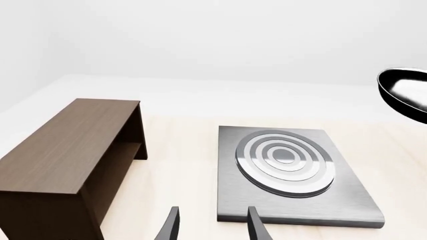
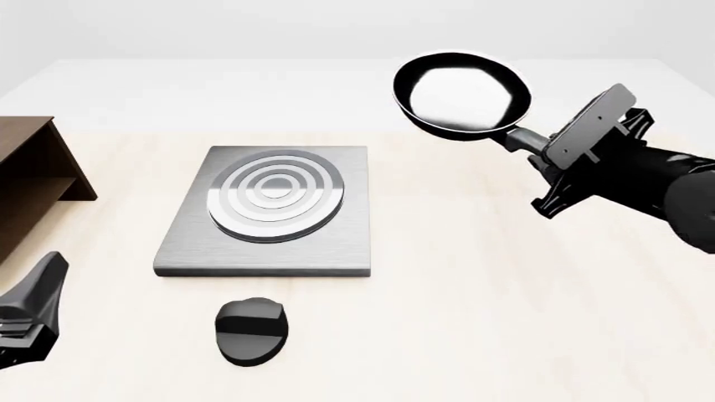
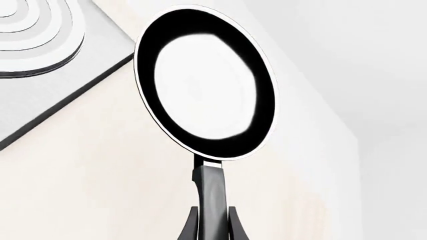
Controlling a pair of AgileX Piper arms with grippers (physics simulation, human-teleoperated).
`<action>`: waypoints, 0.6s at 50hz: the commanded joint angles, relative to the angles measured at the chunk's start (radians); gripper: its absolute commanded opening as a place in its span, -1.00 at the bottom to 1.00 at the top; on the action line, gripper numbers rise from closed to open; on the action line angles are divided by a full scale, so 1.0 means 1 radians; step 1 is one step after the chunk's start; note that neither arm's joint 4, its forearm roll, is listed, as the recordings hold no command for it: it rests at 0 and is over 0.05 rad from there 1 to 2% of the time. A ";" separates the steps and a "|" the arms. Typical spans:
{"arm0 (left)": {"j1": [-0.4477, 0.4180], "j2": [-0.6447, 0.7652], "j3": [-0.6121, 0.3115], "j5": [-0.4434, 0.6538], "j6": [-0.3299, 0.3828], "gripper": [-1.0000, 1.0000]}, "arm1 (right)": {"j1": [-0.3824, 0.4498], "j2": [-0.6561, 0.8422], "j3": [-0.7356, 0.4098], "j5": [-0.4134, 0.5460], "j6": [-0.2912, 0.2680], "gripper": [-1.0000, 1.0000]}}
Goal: Turn on the stove and put the frying pan on it.
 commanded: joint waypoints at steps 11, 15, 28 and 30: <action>0.006 -0.014 0.001 0.012 -0.011 1.00 | 0.272 0.274 -0.324 0.004 0.025 -1.00; 0.009 0.004 0.001 -0.006 -0.014 1.00 | 0.308 0.296 -0.357 0.015 0.026 -1.00; 0.003 -0.036 -0.002 0.034 -0.024 1.00 | 0.416 0.398 -0.415 0.014 0.046 -1.00; 0.001 -0.050 -0.002 0.049 -0.019 1.00 | 0.427 0.414 -0.415 0.005 0.045 -1.00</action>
